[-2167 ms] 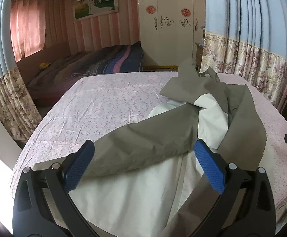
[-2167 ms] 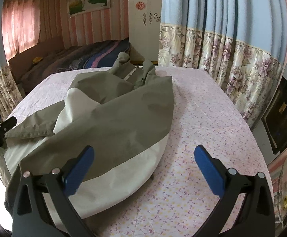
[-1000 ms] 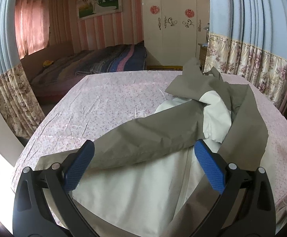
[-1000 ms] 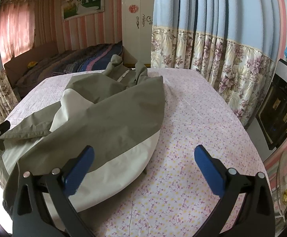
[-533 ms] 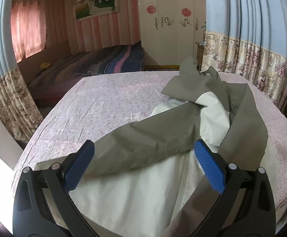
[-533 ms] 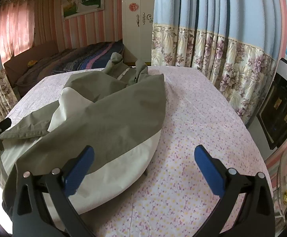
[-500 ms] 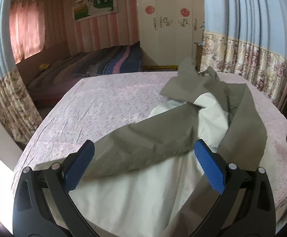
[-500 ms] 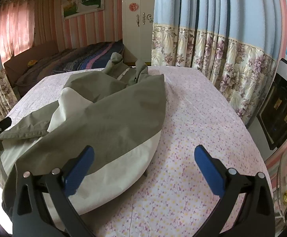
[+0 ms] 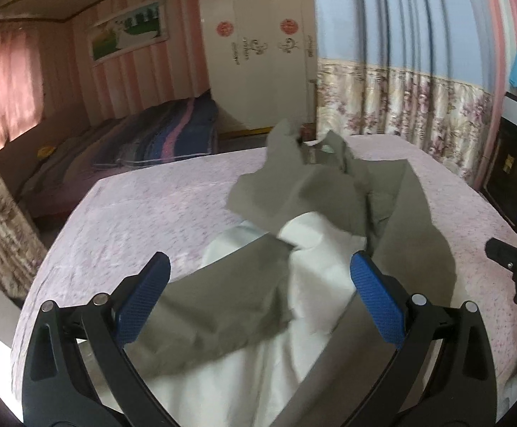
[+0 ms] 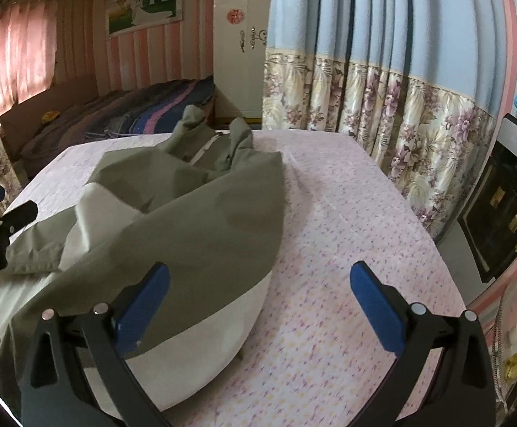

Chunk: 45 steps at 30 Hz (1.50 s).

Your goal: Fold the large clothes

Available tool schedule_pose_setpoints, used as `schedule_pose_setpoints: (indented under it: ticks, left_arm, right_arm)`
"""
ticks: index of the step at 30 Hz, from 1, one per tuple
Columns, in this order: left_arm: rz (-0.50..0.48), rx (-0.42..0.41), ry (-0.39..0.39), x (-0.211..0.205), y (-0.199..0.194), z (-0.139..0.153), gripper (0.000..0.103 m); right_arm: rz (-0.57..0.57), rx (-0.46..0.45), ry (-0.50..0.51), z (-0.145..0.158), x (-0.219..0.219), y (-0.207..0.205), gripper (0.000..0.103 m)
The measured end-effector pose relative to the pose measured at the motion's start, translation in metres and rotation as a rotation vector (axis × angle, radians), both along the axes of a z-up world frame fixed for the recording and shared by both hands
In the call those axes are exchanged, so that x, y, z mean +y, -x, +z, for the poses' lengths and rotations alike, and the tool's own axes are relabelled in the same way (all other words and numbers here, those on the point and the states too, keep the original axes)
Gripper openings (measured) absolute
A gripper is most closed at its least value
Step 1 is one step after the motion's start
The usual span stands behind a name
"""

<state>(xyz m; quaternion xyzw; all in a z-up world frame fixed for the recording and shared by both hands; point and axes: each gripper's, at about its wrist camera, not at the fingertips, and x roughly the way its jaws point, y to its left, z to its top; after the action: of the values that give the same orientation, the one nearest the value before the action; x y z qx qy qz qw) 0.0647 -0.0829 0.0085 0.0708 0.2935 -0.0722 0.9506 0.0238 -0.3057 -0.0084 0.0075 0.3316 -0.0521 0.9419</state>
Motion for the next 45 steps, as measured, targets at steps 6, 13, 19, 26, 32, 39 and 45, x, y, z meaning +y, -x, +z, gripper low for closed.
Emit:
schedule_pose_setpoints:
  ticks: [6,13,19,26,32,39,45]
  left_arm:
    - [-0.007,0.061,0.014,-0.026,-0.031,-0.017,0.1]
    - [0.034,0.144,-0.015,-0.048,-0.062,-0.044,0.1]
    - [0.0,0.193,-0.026,-0.065,-0.091,-0.063,0.086]
    - [-0.026,0.253,0.072,-0.038,-0.12,-0.062,0.009]
    - [0.089,0.107,0.009,0.027,-0.137,-0.022,0.007]
    - [0.232,0.047,-0.061,0.113,-0.158,-0.006,0.007]
    - [0.286,0.066,-0.04,0.159,-0.166,-0.019,0.007]
  right_arm:
    - [-0.018,0.008,-0.01,-0.005,-0.015,-0.014,0.101]
    - [0.01,0.025,0.013,-0.013,-0.03,-0.044,0.101]
    - [0.036,0.018,0.003,-0.012,-0.037,-0.064,0.101]
    - [0.042,0.05,0.004,-0.023,-0.037,-0.075,0.101]
    - [0.032,0.071,-0.046,-0.02,-0.038,-0.094,0.101]
    - [0.045,0.114,-0.069,-0.022,-0.012,-0.133,0.101]
    - [0.079,0.203,-0.125,-0.047,0.007,-0.196,0.101]
